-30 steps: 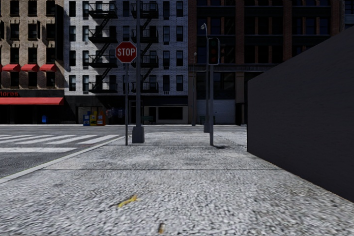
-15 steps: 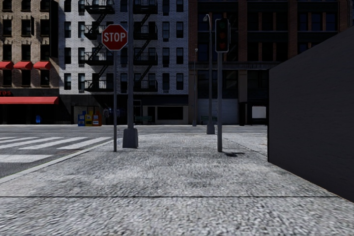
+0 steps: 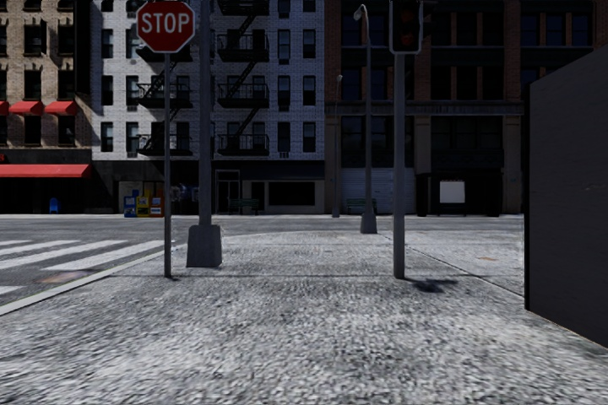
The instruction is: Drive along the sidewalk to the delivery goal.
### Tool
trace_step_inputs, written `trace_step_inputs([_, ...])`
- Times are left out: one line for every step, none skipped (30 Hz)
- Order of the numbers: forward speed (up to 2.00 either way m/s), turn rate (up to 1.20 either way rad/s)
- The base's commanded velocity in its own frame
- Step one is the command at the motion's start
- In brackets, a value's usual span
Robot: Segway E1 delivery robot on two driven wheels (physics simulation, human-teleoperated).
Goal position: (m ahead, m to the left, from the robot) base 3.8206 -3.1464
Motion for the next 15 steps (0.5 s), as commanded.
trace_step_inputs([2.00,0.00])
trace_step_inputs([2.00,0.00])
trace_step_inputs([2.00,0.00])
trace_step_inputs([2.00,0.00])
trace_step_inputs([2.00,0.00])
trace_step_inputs([2.00,0.00])
trace_step_inputs([2.00,0.00])
trace_step_inputs([2.00,0.00])
trace_step_inputs([2.00,0.00])
trace_step_inputs([2.00,0.00])
trace_step_inputs([2.00,0.00])
trace_step_inputs([2.00,0.00])
trace_step_inputs([2.00,0.00])
trace_step_inputs([2.00,0.00])
trace_step_inputs([2.00,0.00])
